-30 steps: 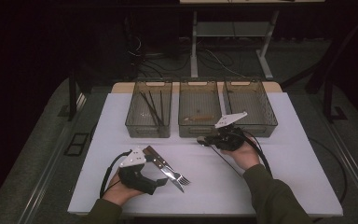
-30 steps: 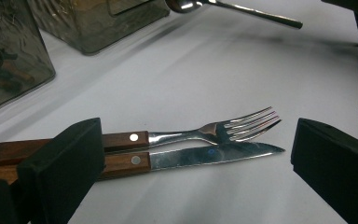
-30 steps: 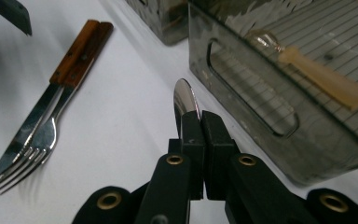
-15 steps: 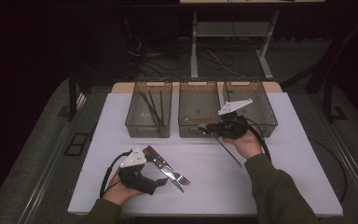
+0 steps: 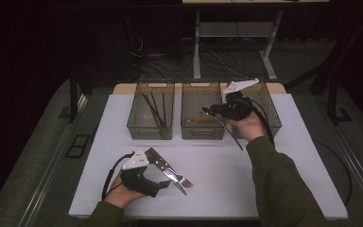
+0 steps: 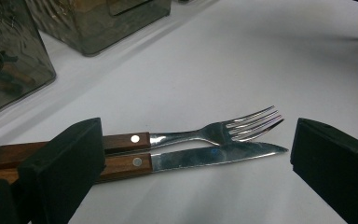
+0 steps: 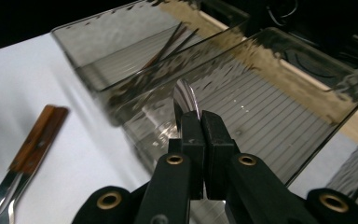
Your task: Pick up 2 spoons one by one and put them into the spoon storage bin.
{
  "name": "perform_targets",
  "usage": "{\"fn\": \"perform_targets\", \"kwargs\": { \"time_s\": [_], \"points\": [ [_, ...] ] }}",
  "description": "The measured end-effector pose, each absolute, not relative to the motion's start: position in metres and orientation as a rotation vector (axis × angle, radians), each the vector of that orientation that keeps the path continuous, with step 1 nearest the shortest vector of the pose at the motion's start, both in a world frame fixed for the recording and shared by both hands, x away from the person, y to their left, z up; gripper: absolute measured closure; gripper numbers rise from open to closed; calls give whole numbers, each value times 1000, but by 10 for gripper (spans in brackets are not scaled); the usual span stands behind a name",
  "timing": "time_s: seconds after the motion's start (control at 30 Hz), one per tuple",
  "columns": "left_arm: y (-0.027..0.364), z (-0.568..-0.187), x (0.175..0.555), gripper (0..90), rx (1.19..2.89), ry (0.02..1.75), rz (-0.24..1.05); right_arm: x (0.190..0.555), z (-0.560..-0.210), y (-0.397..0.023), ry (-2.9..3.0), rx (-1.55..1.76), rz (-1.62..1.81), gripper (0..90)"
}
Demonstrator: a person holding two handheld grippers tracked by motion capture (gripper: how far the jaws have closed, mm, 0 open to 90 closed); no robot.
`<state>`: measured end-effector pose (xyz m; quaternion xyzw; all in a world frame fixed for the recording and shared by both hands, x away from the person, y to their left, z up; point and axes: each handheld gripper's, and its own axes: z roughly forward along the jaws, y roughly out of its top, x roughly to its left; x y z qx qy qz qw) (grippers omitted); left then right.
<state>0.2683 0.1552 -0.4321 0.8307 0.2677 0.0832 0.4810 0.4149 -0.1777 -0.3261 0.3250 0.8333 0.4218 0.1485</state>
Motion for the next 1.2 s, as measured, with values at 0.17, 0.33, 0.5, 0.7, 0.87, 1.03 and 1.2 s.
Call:
{"fn": "perform_targets", "kwargs": {
  "time_s": [0.17, 0.33, 0.5, 0.7, 0.87, 1.03, 1.2],
  "points": [
    [155, -432, 268, 21, 2026, 647, 204, 431, -318, -174, 2367, 949, 1217, 885],
    [154, -432, 268, 21, 2028, 647, 204, 447, -313, -169, 2343, 967, 1201, 885],
    [154, -432, 269, 21, 2031, 646, 204, 465, -312, -166, 2311, 990, 1220, 885],
    [155, -432, 269, 21, 2035, 644, 212, 486, -319, -157, 2293, 1020, 1221, 885],
    [155, -432, 269, 21, 2024, 646, 212, 501, -327, -147, 2292, 1021, 1176, 885],
    [155, -432, 268, 21, 2023, 640, 217, 514, -337, -147, 2273, 1067, 1176, 884],
    [154, -431, 269, 21, 2031, 633, 211, 520, -346, -146, 2287, 1084, 1142, 885]
  ]
}}
